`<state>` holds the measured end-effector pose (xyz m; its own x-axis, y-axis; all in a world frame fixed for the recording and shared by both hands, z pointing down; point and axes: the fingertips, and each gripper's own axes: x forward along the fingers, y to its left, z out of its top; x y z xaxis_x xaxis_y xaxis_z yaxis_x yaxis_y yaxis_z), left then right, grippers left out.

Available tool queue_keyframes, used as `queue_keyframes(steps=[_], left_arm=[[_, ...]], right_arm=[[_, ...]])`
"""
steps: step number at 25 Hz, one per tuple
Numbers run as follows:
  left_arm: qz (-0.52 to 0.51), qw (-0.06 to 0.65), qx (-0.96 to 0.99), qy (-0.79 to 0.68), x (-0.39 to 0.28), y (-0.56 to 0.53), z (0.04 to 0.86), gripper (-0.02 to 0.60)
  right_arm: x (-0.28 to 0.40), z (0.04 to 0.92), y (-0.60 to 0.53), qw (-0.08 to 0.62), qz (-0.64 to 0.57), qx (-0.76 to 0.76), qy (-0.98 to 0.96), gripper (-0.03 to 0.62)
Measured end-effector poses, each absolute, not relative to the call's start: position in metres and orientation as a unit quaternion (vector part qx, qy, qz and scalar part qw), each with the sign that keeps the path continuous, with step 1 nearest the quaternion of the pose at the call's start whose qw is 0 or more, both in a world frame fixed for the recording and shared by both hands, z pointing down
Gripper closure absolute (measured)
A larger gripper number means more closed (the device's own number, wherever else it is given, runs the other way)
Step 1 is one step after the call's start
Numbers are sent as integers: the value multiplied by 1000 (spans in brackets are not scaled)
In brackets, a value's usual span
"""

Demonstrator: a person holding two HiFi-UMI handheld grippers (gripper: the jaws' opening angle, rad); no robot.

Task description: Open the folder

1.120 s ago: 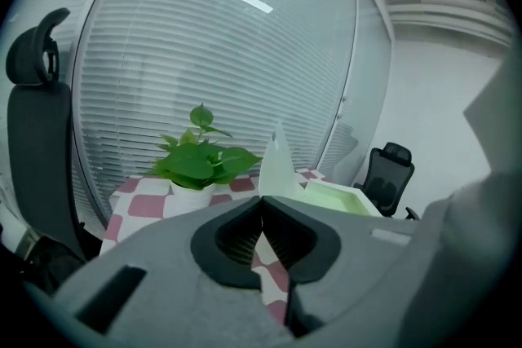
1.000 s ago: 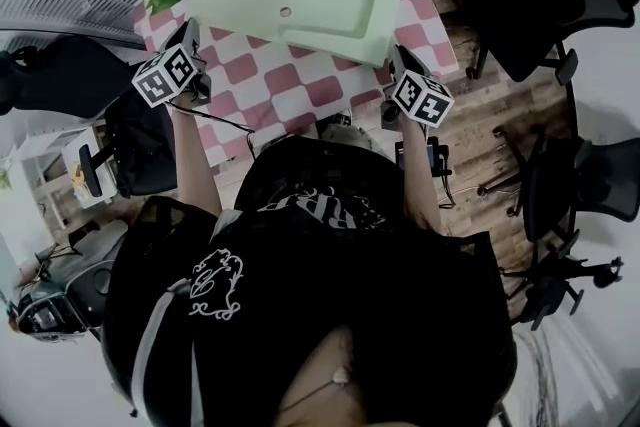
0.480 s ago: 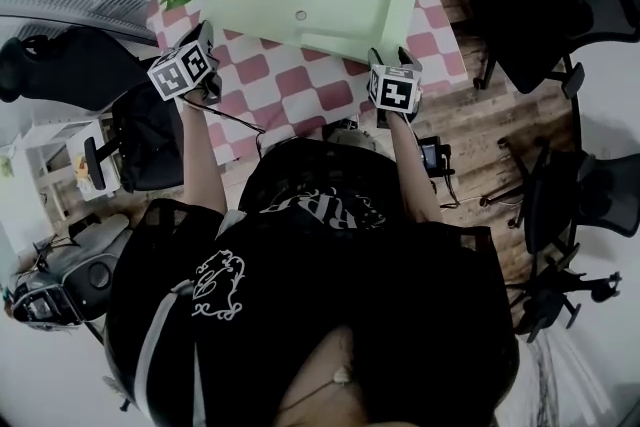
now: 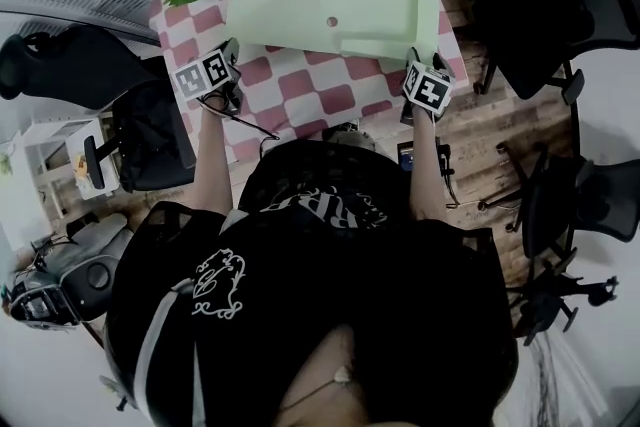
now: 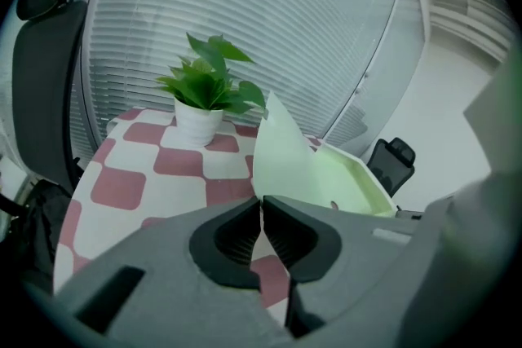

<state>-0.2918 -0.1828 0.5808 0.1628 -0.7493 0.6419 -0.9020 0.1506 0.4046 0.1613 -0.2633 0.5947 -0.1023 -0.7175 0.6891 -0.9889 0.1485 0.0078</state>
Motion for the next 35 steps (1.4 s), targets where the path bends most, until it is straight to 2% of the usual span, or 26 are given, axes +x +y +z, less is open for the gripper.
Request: queue_keyframes(steps=[12, 16, 20, 24, 35], left_arm=[[202, 475, 570, -639, -311, -182, 667, 511], [214, 458, 579, -640, -310, -183, 671, 502], [146, 447, 598, -649, -312, -181, 660, 499], [91, 435, 626, -641, -308, -179, 636, 500], [92, 320, 716, -614, -283, -177, 563, 500]], right_arm=[[162, 595, -262, 273, 243, 606, -706, 359], [158, 588, -253, 252, 271, 597, -712, 359], [151, 573, -245, 201, 299, 590, -723, 359], [141, 558, -236, 178, 293, 571, -746, 359], [95, 543, -189, 148, 304, 542, -769, 365]])
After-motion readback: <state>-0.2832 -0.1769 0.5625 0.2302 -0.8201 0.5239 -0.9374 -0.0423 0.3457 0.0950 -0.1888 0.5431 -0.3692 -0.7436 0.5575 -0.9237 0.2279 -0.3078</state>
